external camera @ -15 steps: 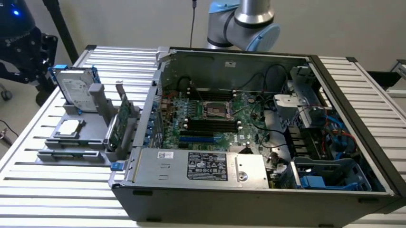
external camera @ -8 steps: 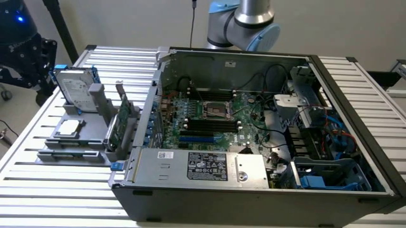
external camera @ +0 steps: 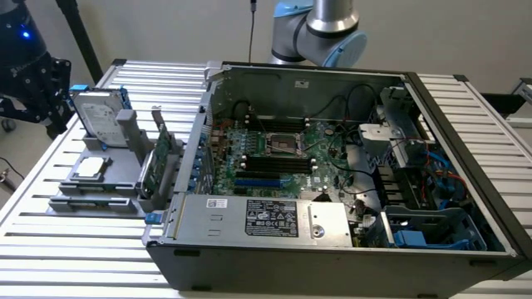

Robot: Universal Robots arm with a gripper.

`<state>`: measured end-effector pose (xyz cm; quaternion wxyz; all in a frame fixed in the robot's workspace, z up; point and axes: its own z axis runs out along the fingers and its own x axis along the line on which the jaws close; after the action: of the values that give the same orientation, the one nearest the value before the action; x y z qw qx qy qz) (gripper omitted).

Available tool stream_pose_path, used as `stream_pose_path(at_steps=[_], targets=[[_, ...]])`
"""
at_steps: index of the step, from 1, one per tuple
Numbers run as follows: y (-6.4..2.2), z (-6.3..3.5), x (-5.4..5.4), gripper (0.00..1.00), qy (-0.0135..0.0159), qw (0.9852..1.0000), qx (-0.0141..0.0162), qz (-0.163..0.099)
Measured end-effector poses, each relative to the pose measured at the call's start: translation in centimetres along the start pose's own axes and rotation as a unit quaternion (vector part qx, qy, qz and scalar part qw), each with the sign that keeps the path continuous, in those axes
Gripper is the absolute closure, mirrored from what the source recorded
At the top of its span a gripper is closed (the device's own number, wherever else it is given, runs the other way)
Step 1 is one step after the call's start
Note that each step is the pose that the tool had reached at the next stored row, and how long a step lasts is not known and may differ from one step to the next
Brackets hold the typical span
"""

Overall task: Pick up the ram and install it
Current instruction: 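Pick up the ram and move it above insertion slot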

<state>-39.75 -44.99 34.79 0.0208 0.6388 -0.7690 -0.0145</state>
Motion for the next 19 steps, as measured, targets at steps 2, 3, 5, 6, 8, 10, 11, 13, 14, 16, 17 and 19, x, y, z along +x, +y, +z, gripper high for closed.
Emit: stream_pose_path(at_steps=[2,3,5,6,8,10,11,13,14,16,17,19], targets=[[0.63,0.35,0.2,0.89,0.0000,1.0000,0.0000,0.000],[0.85,0.51,0.2,0.89,0.0000,1.0000,0.0000,0.000],[0.97,0.81,0.4,0.89,0.0000,1.0000,0.0002,-0.003],[0.97,0.92,0.4,0.89,0.0002,1.0000,0.0002,-0.006],[0.95,1.13,0.5,0.89,0.0007,0.9999,0.0002,-0.015],[0.93,1.34,0.5,0.89,0.0012,0.9997,0.0004,-0.026],[0.92,1.42,0.6,0.89,0.0015,0.9995,0.0004,-0.031],[0.90,1.58,0.6,0.89,0.0018,0.9993,0.0010,-0.038],[0.89,1.66,0.7,0.89,0.0018,0.9992,0.0019,-0.041],[0.87,1.80,0.8,0.89,0.0017,0.9989,0.0045,-0.047],[0.85,1.87,0.8,0.89,0.0016,0.9988,0.0061,-0.049],[0.83,2.02,0.9,0.89,0.0014,0.9985,0.0089,-0.054]])
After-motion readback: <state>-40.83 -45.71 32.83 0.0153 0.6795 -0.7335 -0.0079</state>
